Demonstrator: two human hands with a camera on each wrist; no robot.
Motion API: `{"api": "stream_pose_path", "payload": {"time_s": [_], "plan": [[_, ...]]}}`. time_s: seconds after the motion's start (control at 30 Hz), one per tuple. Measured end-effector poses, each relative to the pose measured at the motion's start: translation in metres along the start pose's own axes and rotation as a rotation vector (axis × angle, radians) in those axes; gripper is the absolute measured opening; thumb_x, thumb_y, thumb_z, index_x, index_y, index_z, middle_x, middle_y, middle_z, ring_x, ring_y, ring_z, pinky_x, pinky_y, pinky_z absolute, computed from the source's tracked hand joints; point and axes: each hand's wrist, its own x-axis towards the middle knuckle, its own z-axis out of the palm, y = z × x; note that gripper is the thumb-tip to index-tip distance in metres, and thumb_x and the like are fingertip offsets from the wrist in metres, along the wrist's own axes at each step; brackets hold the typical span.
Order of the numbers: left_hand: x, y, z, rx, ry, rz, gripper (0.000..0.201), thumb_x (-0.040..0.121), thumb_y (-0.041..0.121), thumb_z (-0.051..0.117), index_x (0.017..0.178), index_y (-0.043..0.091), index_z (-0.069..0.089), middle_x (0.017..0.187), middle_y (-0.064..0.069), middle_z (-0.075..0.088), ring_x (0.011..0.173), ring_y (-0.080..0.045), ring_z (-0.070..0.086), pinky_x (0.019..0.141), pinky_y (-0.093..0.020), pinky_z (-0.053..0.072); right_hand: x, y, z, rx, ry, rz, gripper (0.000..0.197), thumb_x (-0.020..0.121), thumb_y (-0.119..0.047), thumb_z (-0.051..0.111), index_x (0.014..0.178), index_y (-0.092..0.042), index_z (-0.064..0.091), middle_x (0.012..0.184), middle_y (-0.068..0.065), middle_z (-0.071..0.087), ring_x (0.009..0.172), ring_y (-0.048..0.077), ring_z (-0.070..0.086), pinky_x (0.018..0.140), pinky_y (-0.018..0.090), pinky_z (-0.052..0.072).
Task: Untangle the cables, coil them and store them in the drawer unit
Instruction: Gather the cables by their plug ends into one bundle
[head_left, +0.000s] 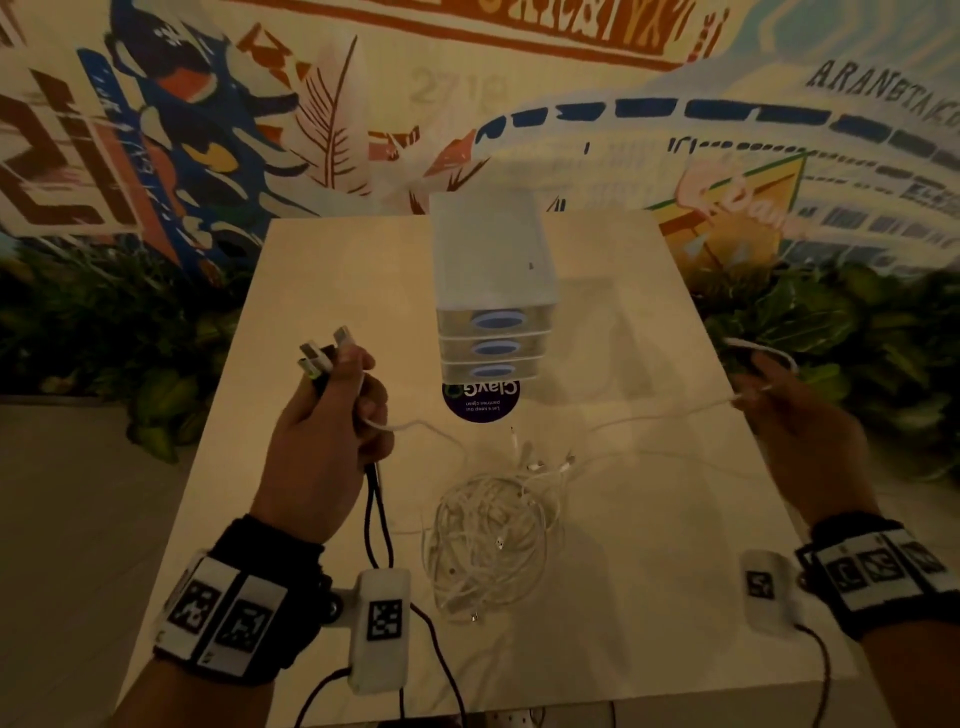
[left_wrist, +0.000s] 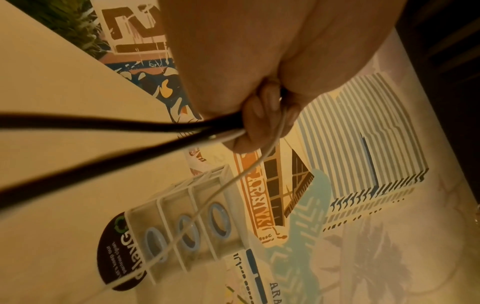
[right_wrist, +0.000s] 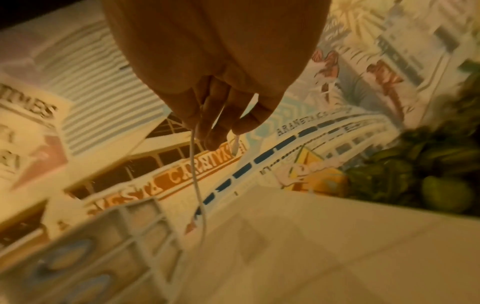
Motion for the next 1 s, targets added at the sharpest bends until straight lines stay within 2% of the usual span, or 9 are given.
{"api": "stream_pose_path", "payload": {"time_s": [0.13, 0.2, 0.27, 0.37, 0.47, 0.6, 0.73, 0.9, 1.0], "plan": [[-0.003, 0.009, 0.002, 0.075, -0.064, 0.020, 0.029, 0.105, 0.037, 0.044, 0.094, 0.013, 0.056, 0.064, 0.001, 0.030, 0.053, -0.014, 0.021, 0.046, -0.025, 0.025, -0.036, 0.011, -0.027, -0.040, 0.009, 0.061, 0.038, 0.087, -0.068, 0.054, 0.116, -0.047, 0.068, 0.110, -0.022, 0.072, 0.106, 0.008, 0.066, 0.078, 0.015, 0.052], [-0.007, 0.010, 0.007, 0.189, -0.117, 0.071, 0.032, 0.104, 0.040, 0.047, 0.091, 0.012, 0.053, 0.064, 0.000, 0.030, 0.051, -0.016, 0.023, 0.046, -0.026, 0.028, -0.048, -0.008, -0.028, 0.025, 0.024, 0.011, 0.017, 0.089, -0.046, 0.068, 0.105, -0.048, 0.071, 0.102, -0.041, 0.066, 0.104, -0.007, 0.064, 0.083, 0.000, 0.045], [-0.010, 0.009, 0.018, 0.308, -0.152, 0.133, 0.040, 0.103, 0.043, 0.051, 0.081, 0.011, 0.042, 0.063, -0.004, 0.025, 0.051, -0.023, 0.023, 0.049, -0.030, 0.029, -0.053, -0.037, -0.025, 0.042, 0.079, -0.087, 0.020, 0.090, -0.027, 0.070, 0.105, -0.040, 0.072, 0.096, -0.051, 0.061, 0.097, -0.023, 0.058, 0.082, -0.005, 0.039], [-0.013, 0.010, 0.035, 0.467, -0.110, 0.230, 0.045, 0.100, 0.033, 0.062, 0.078, 0.010, 0.030, 0.064, -0.009, 0.022, 0.054, -0.033, 0.026, 0.054, -0.043, 0.033, -0.037, -0.072, -0.024, 0.032, 0.241, -0.285, 0.017, 0.095, -0.029, 0.067, 0.112, -0.030, 0.071, 0.106, -0.037, 0.062, 0.093, -0.022, 0.058, 0.083, -0.001, 0.041], [-0.011, 0.013, 0.038, 0.396, -0.054, 0.238, 0.037, 0.098, 0.010, 0.062, 0.076, 0.021, 0.034, 0.063, 0.002, 0.028, 0.053, -0.021, 0.030, 0.053, -0.035, 0.036, -0.013, -0.086, -0.030, 0.096, 0.333, -0.330, 0.018, 0.099, -0.026, 0.066, 0.117, -0.023, 0.071, 0.101, -0.019, 0.067, 0.087, -0.014, 0.060, 0.080, 0.002, 0.043], [-0.006, 0.021, 0.032, 0.260, -0.142, 0.165, 0.034, 0.102, 0.007, 0.055, 0.076, 0.023, 0.039, 0.064, 0.002, 0.025, 0.050, -0.016, 0.025, 0.048, -0.025, 0.033, -0.007, -0.068, -0.025, 0.013, 0.148, -0.235, 0.028, 0.096, -0.022, 0.068, 0.124, -0.025, 0.067, 0.099, -0.005, 0.071, 0.083, 0.003, 0.065, 0.074, 0.000, 0.043], [-0.008, 0.022, 0.029, 0.194, -0.143, 0.109, 0.026, 0.098, 0.019, 0.062, 0.079, 0.022, 0.045, 0.060, 0.005, 0.025, 0.048, -0.014, 0.025, 0.048, -0.025, 0.033, -0.027, -0.062, 0.003, 0.009, -0.034, -0.213, 0.033, 0.094, -0.017, 0.070, 0.121, -0.036, 0.063, 0.100, -0.010, 0.072, 0.088, -0.006, 0.063, 0.074, -0.001, 0.042], [-0.016, 0.019, 0.047, 0.481, -0.255, 0.244, 0.010, 0.100, 0.013, 0.060, 0.107, 0.006, 0.056, 0.063, 0.013, 0.047, 0.051, -0.008, 0.040, 0.053, -0.022, 0.039, -0.037, -0.117, 0.024, 0.330, 0.086, -0.366, 0.017, 0.092, -0.027, 0.070, 0.108, -0.028, 0.072, 0.100, -0.017, 0.073, 0.087, 0.008, 0.068, 0.083, 0.019, 0.053], [-0.018, 0.013, 0.064, 0.560, -0.411, 0.245, 0.037, 0.098, 0.013, 0.065, 0.134, 0.016, 0.056, 0.109, 0.021, 0.068, 0.084, 0.010, 0.064, 0.072, -0.012, 0.050, -0.036, -0.157, 0.021, 0.434, 0.097, -0.453, 0.013, 0.090, -0.028, 0.072, 0.101, -0.035, 0.070, 0.097, -0.028, 0.071, 0.084, 0.009, 0.066, 0.082, 0.021, 0.052]]}}
